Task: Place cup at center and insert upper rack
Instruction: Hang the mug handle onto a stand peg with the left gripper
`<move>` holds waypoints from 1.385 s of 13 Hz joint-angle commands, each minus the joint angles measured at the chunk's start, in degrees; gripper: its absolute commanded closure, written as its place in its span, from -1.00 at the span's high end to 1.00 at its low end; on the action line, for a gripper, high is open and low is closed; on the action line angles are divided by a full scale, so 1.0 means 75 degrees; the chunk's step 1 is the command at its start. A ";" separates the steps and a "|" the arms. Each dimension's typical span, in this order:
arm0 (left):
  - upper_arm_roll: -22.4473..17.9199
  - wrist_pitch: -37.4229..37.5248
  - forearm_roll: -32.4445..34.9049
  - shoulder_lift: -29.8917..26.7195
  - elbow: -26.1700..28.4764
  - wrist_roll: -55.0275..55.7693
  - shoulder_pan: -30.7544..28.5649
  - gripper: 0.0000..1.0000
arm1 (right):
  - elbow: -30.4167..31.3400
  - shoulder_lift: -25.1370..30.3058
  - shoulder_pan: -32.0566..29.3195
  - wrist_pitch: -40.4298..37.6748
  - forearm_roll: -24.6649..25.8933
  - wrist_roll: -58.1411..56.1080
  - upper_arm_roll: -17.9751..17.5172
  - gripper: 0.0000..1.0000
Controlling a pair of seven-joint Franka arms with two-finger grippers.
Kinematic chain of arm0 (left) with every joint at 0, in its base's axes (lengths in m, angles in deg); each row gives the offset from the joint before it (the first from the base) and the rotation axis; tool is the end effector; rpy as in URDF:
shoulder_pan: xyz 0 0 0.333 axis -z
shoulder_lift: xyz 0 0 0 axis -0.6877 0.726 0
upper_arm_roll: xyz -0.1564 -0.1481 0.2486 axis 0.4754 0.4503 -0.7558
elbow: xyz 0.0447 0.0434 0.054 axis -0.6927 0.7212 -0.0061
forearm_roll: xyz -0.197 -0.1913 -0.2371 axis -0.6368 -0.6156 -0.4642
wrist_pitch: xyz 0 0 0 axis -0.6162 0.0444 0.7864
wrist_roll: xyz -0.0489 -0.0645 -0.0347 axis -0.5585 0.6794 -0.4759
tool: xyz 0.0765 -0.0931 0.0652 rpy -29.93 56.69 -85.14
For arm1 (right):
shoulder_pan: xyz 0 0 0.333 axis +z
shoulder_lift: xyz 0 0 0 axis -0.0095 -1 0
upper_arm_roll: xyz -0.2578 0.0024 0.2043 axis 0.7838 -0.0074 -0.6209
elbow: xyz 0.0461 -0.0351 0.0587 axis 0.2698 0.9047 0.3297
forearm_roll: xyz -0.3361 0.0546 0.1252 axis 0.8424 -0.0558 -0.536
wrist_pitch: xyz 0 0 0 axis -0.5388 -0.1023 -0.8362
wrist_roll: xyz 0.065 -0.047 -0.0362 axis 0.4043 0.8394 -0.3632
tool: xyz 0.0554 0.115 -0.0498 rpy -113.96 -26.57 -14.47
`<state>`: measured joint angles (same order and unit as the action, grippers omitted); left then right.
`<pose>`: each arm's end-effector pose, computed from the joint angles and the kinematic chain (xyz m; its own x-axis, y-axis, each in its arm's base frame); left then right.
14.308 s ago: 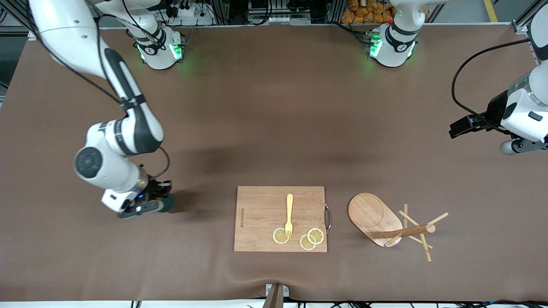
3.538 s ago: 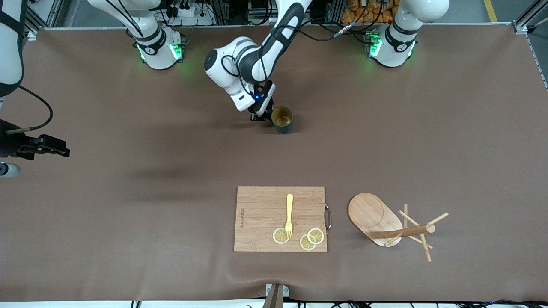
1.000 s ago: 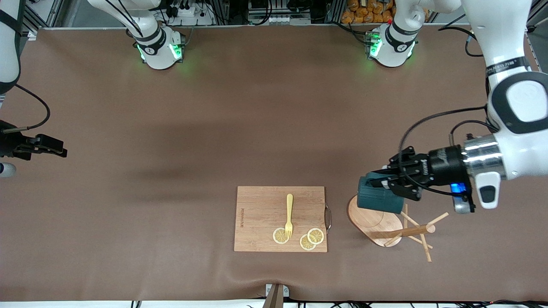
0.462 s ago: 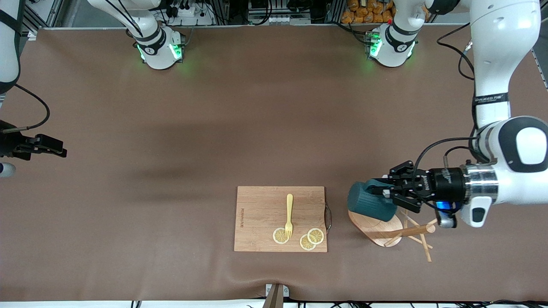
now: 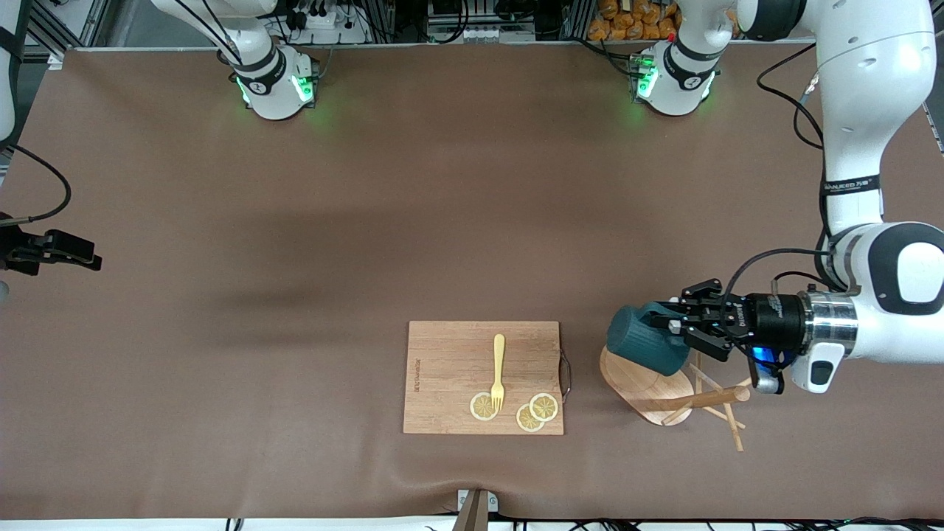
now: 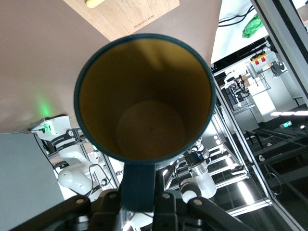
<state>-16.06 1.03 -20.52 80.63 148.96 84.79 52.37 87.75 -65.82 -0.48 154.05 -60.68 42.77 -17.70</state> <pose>0.6916 -0.1211 0.4238 0.4726 0.1307 -0.8716 0.8706 -0.2232 0.4385 0.5982 -0.0739 0.5413 0.9970 0.0690 -0.0353 0.0689 -0.9976 -0.0044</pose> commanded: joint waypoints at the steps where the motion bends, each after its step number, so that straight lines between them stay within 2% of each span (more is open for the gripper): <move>1: 0.0020 0.0184 0.0142 0.0163 -0.0099 -0.0374 -0.0170 -1.00 | -0.0129 -0.0005 -0.0028 -0.0097 0.0000 -0.0086 -0.0055 1.00; 4: 0.0020 0.0195 0.0178 0.0222 -0.0099 -0.0619 -0.0252 -1.00 | -0.0129 -0.0005 0.0089 -0.0179 0.0000 0.0101 -0.0067 1.00; 10: 0.0020 0.0277 0.0799 0.0234 -0.0099 -0.0995 -0.0428 -1.00 | -0.0141 -0.0005 0.0125 -0.0203 -0.0035 0.0348 -0.0078 1.00; 18: 0.0020 0.0348 0.0811 0.0328 -0.0099 -0.1522 -0.0768 -1.00 | -0.0141 -0.0005 0.0347 -0.0203 -0.0163 0.1142 -0.0125 1.00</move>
<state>-16.17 2.45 -15.28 82.49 148.96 75.22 47.58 87.74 -65.82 1.20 153.62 -61.00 47.90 -18.71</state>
